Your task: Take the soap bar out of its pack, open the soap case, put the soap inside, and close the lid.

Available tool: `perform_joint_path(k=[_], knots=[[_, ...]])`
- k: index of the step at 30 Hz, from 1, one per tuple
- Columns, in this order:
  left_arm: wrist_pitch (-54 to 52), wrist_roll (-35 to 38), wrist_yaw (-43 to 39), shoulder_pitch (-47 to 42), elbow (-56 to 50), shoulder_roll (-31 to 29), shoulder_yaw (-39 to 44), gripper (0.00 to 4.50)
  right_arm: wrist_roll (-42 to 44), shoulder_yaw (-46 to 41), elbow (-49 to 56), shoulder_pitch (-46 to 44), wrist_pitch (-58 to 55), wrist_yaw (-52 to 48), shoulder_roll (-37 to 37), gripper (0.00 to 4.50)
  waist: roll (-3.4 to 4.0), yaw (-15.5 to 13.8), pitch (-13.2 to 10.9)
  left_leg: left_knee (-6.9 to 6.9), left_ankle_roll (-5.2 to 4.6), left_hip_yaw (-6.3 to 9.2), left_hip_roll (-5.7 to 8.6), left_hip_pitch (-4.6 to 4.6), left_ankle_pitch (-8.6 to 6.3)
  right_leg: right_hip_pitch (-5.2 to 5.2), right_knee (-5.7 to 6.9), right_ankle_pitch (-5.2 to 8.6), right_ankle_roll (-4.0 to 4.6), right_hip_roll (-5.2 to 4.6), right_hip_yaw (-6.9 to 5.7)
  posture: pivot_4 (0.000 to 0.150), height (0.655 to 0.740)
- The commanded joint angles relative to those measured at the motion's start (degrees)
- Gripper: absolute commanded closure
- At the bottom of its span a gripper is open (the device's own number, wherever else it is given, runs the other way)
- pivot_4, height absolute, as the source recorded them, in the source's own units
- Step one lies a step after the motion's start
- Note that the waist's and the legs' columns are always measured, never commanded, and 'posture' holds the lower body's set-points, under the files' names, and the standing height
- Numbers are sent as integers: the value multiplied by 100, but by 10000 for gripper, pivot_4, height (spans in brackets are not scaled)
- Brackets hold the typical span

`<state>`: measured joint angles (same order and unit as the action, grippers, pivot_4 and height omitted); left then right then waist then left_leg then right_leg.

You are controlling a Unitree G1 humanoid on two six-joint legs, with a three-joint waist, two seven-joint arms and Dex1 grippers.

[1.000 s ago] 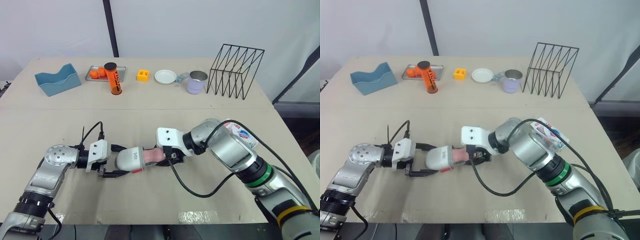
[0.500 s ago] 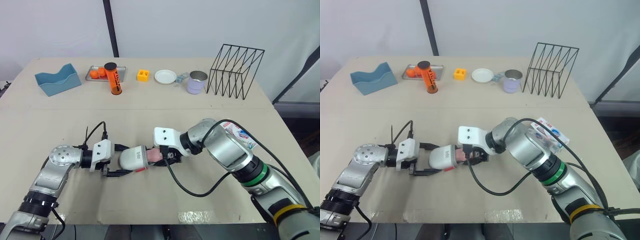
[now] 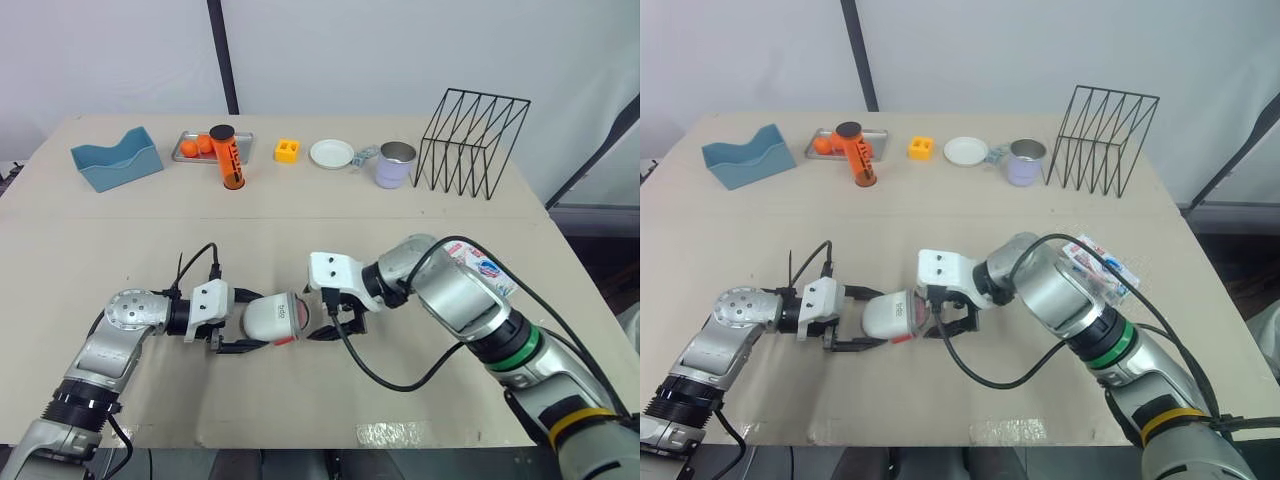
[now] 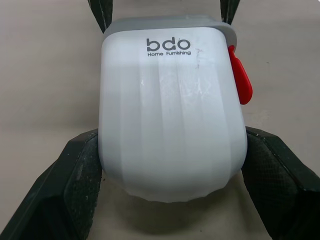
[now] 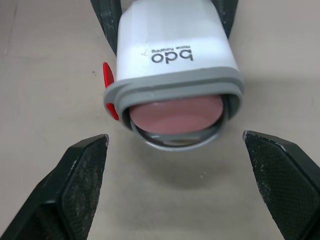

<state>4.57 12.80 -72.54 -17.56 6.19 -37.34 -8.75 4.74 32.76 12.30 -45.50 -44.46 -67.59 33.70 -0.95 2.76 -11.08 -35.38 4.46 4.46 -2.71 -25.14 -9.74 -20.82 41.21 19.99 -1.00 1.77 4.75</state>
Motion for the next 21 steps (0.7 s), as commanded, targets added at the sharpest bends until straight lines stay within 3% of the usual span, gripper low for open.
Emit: perform_joint_path(k=[1,4,6,8,10,13,15,21], knots=[[21,40,11,-89,-62,-17,54,10277,125,-419,82,111,343,50,114,572,0,0,0,0,0,0,0,0,0,0,0,0,0,0,0,1500,7400],[15,53,4,-104,-59,-23,66,10277,131,-567,-57,263,699,70,199,572,0,0,0,0,0,0,0,0,0,0,0,0,0,0,0,1500,7400],[20,50,0,-112,-47,-32,72,10277,84,-684,-177,399,1013,162,226,5679,0,0,0,0,0,-1,0,0,0,0,0,0,0,0,0,1500,7400],[30,43,-5,-119,-28,-42,77,10277,92,-737,-228,496,1160,141,283,12528,0,0,0,0,0,-1,1,0,0,1,0,0,0,0,0,1500,7400],[33,43,-12,-124,-18,-52,84,10277,113,-761,-245,585,1253,76,359,23553,0,0,0,0,0,-1,1,0,0,0,0,0,0,0,1,1500,7400],[26,51,-18,-128,-26,-61,98,10277,103,-765,-256,683,1400,37,433,33789,0,0,0,0,0,-1,1,0,0,1,0,0,0,0,1,1500,7400],[17,66,-16,-134,-62,-54,104,10277,105,-758,-243,713,1460,28,438,43288,0,2,0,0,0,-1,0,0,0,0,0,0,0,0,1,1500,7400],[-52,84,23,-199,-135,14,73,10277,58,-667,-182,771,1609,18,374,44233,0,0,0,0,0,-1,0,0,0,1,0,0,0,1,1,1500,7400]])
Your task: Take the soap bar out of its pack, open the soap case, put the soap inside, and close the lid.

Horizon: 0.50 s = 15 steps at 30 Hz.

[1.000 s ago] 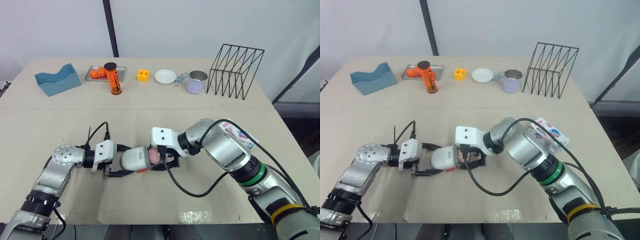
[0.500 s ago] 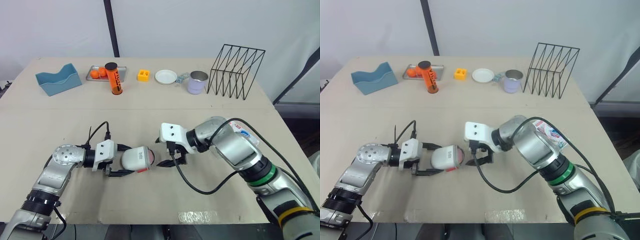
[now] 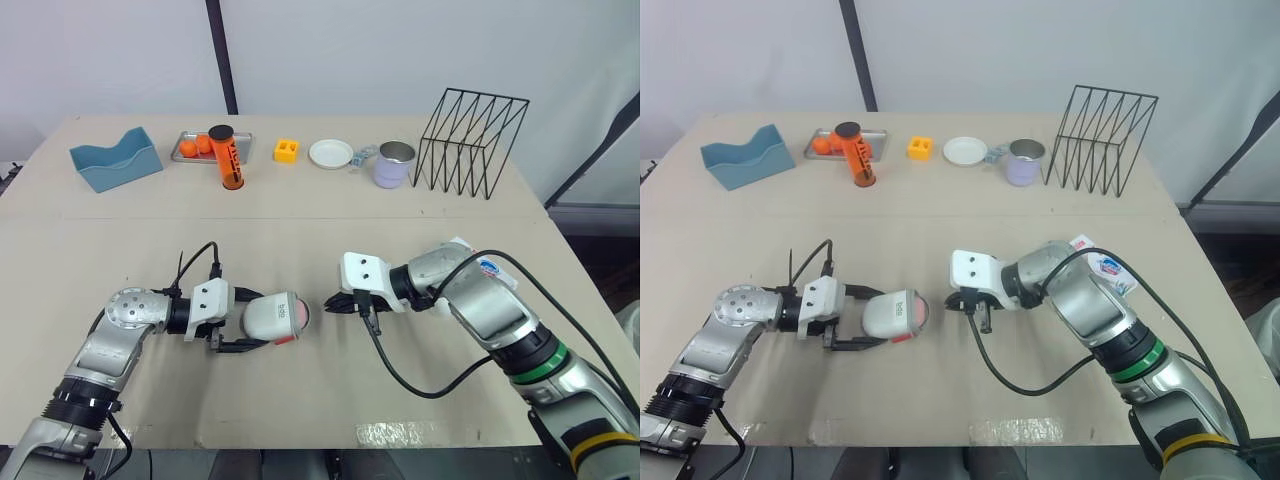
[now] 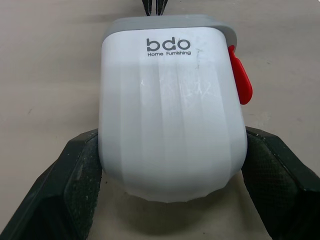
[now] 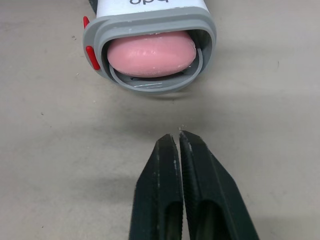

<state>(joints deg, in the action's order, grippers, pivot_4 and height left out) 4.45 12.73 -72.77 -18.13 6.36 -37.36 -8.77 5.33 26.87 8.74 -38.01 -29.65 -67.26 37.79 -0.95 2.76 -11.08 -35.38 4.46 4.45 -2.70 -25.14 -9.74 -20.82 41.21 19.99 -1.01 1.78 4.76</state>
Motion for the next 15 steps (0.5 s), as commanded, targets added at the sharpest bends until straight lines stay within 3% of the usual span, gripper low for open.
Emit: perform_joint_path(k=[1,15], knots=[[-49,91,54,-148,-160,26,70,10277,0,-64,198,25,121,-9,-55,44233,0,0,0,0,0,0,0,0,0,0,0,0,0,0,0,1500,7400],[-145,82,78,-201,-231,101,31,10277,-158,87,137,-58,128,25,-394,44233,0,0,0,0,1,2,0,0,1,1,0,0,0,0,-1,1500,7400]])
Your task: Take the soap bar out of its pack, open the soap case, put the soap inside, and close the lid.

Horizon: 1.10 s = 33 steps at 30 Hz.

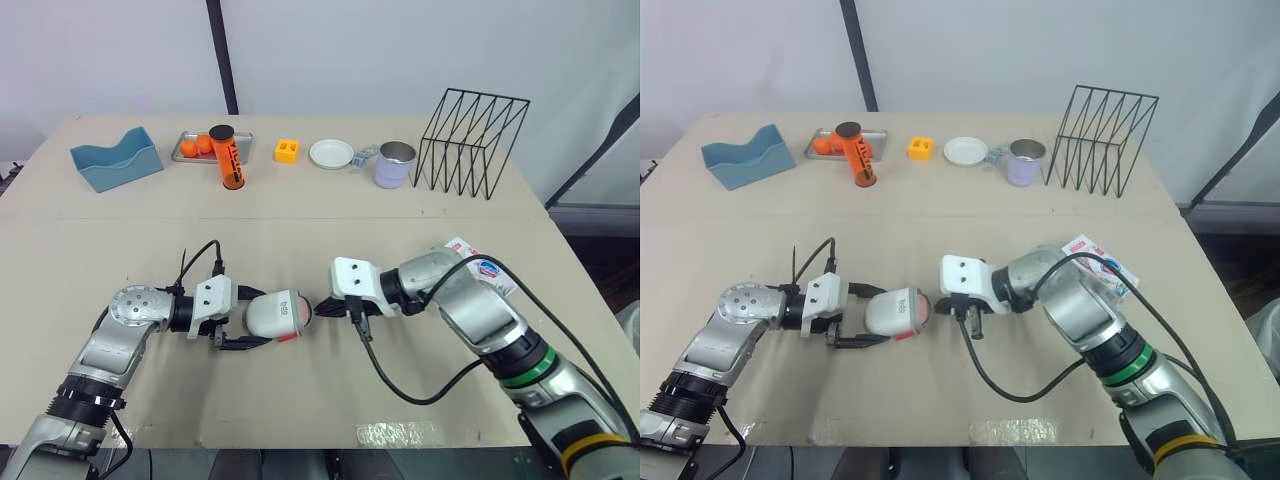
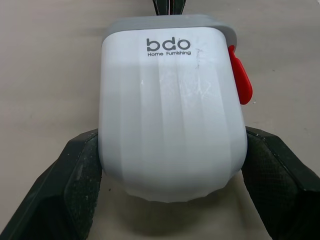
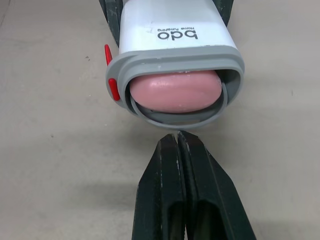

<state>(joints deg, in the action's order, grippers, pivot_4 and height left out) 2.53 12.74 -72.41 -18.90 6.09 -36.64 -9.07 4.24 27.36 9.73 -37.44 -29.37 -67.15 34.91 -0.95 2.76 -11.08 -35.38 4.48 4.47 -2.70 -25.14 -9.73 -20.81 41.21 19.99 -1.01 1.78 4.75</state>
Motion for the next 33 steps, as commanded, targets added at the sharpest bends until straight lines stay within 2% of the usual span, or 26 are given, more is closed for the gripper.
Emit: perform_joint_path(k=[1,9,15,18,20,21,23,24,25,26,27,28,30,33], knots=[[48,81,40,-123,-201,26,63,10277,-56,33,22,-119,104,15,-112,44233,0,0,0,0,0,0,0,0,0,0,0,0,0,0,0,1500,7400],[96,69,31,-114,-132,-37,124,10277,-9,-424,-194,-18,268,-112,251,44233,0,0,0,0,0,0,0,0,0,0,0,0,0,0,0,1500,7400],[177,68,38,-111,-135,-27,141,10277,545,-956,-204,122,-179,-402,594,44233,0,0,0,0,0,0,1,0,0,1,0,0,0,0,0,1500,7400],[191,75,111,-132,-150,21,167,10277,903,-1123,-80,202,-973,-437,612,38268,0,-1,0,0,0,0,2,0,0,1,0,0,0,-1,0,1500,7400],[165,89,165,-152,-172,55,181,10277,1264,-1276,30,234,-1802,-416,571,30311,0,-1,0,0,0,1,1,0,0,1,0,0,0,-1,0,1500,7400],[167,89,173,-155,-179,59,181,10277,1387,-1310,66,245,-2047,-419,569,21954,0,1,0,0,0,0,1,0,0,2,0,0,0,-1,1,1500,7400],[184,99,188,-147,-193,49,169,10277,1938,-1549,167,200,-3149,-303,478,16883,0,0,0,0,0,0,1,1,0,3,0,0,1,0,1,1500,7400],[190,102,199,-146,-197,44,162,10277,2145,-1640,216,173,-3602,-232,449,12729,0,0,0,0,0,0,1,1,0,3,0,0,1,0,1,1500,7400],[192,109,215,-146,-210,43,159,10277,2406,-1744,225,135,-4185,-223,417,11065,0,-1,0,0,0,0,1,1,0,3,0,0,1,1,1,1500,7400],[189,118,231,-147,-229,41,158,10277,2684,-1915,219,90,-4745,-157,330,5199,0,-3,0,0,0,1,2,0,0,4,0,0,1,0,1,1500,7400],[189,123,247,-147,-246,45,158,10277,2884,-2068,183,32,-5306,-73,242,2596,0,-3,0,0,0,1,2,0,0,4,0,0,1,0,1,1500,7400],[193,127,257,-144,-262,45,158,10277,3074,-2163,175,-11,-5720,-38,198,1059,0,-2,0,0,0,1,2,0,0,5,0,0,1,0,1,1500,7400],[231,124,273,-134,-289,45,162,10277,3547,-2296,131,-74,-6212,24,180,1059,0,-2,0,0,0,1,2,1,0,4,1,0,1,1,2,1500,7400],[237,142,309,-101,-387,45,175,10277,4520,-2581,-437,-269,-6313,820,-23,1059,0,-1,0,0,-2,1,3,0,0,5,-1,0,0,1,1,1500,7400]])
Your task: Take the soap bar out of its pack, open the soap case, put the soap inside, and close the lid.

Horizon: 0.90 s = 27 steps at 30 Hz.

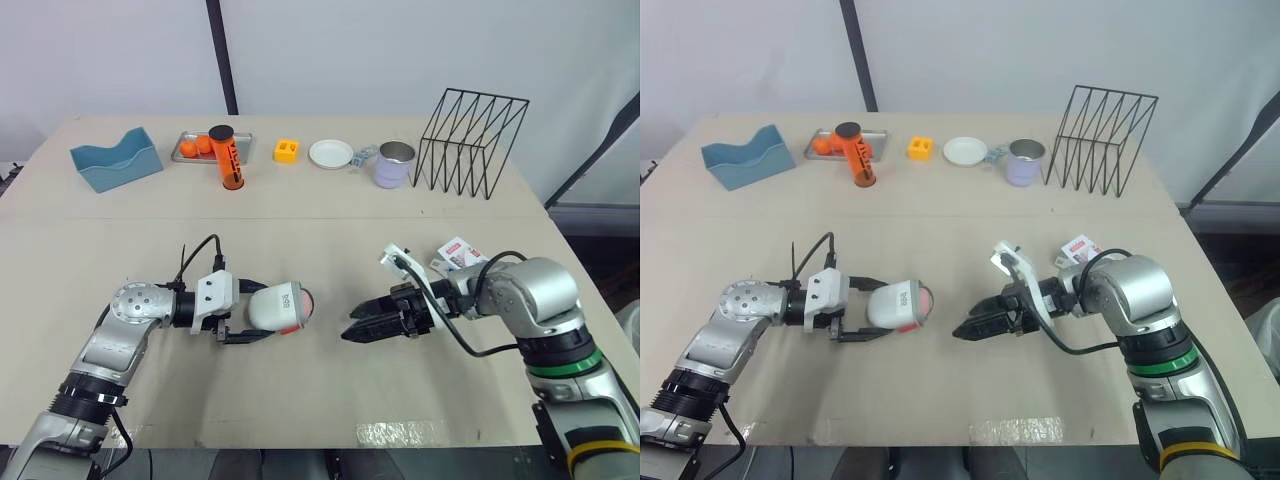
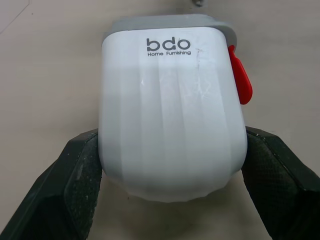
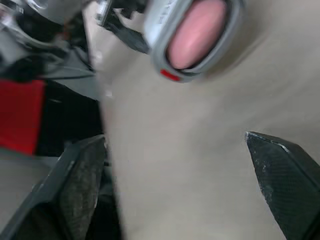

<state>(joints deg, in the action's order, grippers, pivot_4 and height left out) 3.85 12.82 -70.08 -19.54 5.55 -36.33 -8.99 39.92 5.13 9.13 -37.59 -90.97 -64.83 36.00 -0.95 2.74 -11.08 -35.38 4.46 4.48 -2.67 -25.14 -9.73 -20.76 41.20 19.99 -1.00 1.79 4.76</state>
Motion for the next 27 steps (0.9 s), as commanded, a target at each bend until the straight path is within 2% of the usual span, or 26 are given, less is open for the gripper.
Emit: perform_joint_path(k=[1,4,10,14,20,27], knots=[[97,146,92,-26,-387,20,168,10277,1299,-436,-654,-355,-153,916,-213,1059,0,1,0,0,0,-1,0,0,0,0,0,0,0,0,0,1500,7400],[69,165,171,-7,-530,61,170,10277,1936,-559,-1174,-522,-153,1791,-421,1059,0,5,0,0,0,-4,-1,0,0,-1,0,0,0,2,4,1500,7400],[49,181,376,-32,-775,185,149,10277,3160,-490,-1428,-437,-153,3653,-619,1059,0,3,0,1,-3,-3,1,-9,-1,-5,-1,1,-1,1,6,1500,7400],[30,179,484,-69,-826,269,128,10277,3619,-756,-1630,-411,-153,4690,-938,1059,0,5,0,1,-4,-4,-2,-8,-1,-5,0,1,-1,4,7,1500,7400],[30,153,526,-50,-865,301,87,10277,3883,-1012,-1750,-428,-153,5434,-1191,1059,0,4,0,2,-4,-5,-1,-8,-1,-6,0,1,-1,4,8,1500,7400],[-21,159,528,-55,-921,365,51,10277,4156,-1107,-1860,-481,-153,5836,-1379,1059,0,5,0,3,-5,-5,-2,-8,0,-7,0,1,-1,5,9,1500,7400]])
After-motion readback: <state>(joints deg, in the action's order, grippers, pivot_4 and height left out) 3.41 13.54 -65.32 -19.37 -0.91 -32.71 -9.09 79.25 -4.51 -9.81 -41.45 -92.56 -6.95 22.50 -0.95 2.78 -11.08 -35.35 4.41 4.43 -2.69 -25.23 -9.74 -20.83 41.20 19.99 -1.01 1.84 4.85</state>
